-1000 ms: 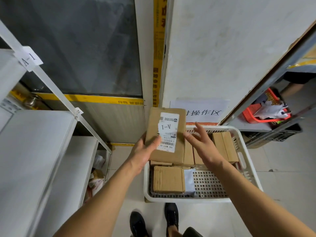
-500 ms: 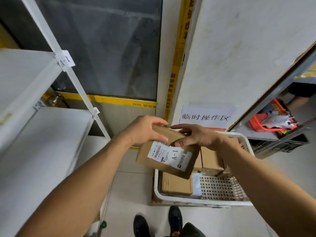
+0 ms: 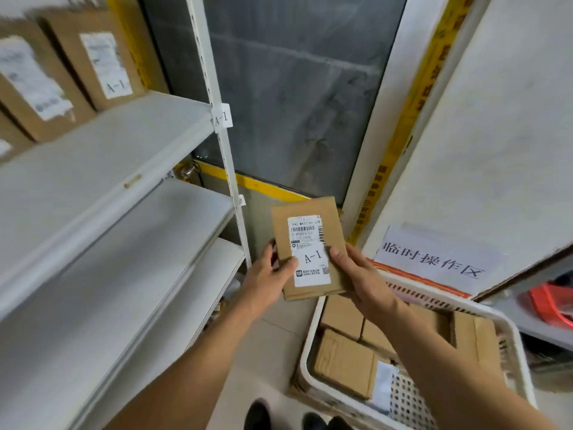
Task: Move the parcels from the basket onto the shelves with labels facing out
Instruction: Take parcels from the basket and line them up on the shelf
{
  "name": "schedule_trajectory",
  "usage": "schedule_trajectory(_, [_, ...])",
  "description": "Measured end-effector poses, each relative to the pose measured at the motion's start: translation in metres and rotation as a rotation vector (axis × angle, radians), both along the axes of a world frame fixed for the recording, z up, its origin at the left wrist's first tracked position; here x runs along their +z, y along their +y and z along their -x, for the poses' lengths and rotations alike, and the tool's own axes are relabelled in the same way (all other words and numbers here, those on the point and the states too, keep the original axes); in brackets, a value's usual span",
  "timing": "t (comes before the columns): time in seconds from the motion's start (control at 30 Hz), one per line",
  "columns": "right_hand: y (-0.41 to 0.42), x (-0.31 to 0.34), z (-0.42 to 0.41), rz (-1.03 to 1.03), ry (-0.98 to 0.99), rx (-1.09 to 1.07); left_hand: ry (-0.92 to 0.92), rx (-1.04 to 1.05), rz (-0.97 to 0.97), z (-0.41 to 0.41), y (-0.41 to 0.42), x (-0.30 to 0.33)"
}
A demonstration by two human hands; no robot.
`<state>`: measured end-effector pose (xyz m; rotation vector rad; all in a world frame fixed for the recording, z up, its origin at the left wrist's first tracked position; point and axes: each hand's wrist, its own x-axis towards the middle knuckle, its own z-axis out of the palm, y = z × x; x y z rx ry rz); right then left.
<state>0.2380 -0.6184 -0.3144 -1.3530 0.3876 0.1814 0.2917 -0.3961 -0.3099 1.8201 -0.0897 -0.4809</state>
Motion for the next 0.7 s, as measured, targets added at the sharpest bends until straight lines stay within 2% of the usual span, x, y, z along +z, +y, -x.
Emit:
schedule_trajectory(0.2, [0.009,0.039,-0.019,0.107,-0.1,0.321,-0.115,0.192,0.094,0.022,0.03,0.036])
schedule_trajectory(0.5, [0.09,0.097,-0.035,0.105,-0.279,0.431,-0.346,0.475,0.012,0.07,0.092,0.099])
schedule_trajectory(0.7, [0.178,0.148,-0.034,0.131,-0.426,0.647,-0.525,0.666,-0.013,0.117,0.165,0.149])
